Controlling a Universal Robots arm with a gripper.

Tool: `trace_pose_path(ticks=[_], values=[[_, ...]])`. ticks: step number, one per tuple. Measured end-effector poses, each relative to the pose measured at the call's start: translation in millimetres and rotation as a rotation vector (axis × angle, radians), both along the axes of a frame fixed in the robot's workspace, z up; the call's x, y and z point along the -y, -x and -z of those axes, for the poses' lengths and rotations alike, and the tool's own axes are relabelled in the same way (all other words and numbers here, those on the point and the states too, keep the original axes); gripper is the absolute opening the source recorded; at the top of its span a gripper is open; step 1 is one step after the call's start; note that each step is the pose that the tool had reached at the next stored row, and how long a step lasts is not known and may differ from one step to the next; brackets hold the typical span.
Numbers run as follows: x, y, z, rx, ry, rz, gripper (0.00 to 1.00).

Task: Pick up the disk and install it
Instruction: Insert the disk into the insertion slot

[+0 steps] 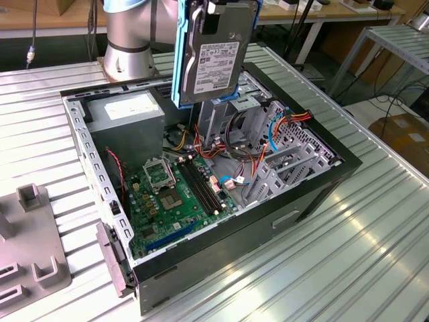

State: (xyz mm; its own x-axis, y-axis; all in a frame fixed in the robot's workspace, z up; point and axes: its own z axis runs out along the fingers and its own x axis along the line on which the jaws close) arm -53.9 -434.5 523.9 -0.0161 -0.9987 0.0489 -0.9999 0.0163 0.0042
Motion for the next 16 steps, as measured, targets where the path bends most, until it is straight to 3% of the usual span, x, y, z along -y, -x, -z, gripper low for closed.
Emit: trace_pose_path(ticks=[6,16], values=[[3.8,-4.4,0.2,-0.0001,0.0009,0.000,0.37],[14.7,-11.7,0.6,0.0000,0.0030,0.000,0.37]])
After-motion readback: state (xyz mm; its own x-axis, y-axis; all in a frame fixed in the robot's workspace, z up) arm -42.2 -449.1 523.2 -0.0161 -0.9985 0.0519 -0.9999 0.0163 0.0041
